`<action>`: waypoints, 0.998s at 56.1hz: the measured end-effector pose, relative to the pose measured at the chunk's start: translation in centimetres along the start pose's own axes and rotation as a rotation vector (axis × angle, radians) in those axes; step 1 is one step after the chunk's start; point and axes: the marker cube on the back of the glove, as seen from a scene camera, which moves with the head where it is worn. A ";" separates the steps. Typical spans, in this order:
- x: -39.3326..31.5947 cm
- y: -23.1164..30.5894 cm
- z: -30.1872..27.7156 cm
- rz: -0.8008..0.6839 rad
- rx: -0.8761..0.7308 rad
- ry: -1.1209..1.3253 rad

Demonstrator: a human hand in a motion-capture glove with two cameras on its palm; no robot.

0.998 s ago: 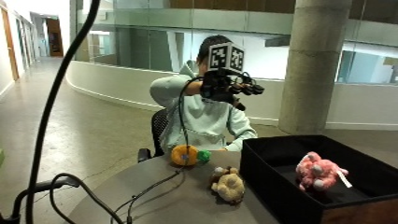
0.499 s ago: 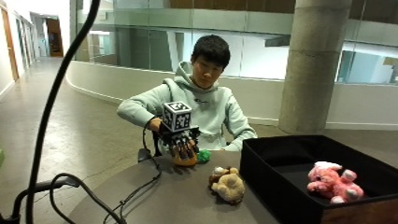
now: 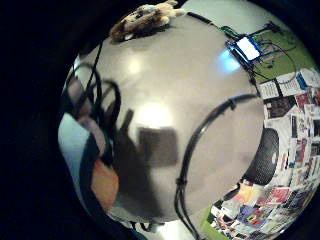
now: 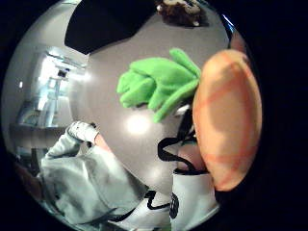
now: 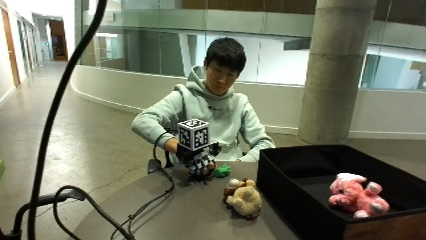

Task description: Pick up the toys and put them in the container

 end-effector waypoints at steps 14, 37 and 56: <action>-1.8 -1.2 -1.0 0.007 -0.396 -0.168; -6.3 -9.9 -18.6 -0.005 -0.197 -0.101; -10.3 -21.8 -22.7 -0.032 0.153 -0.107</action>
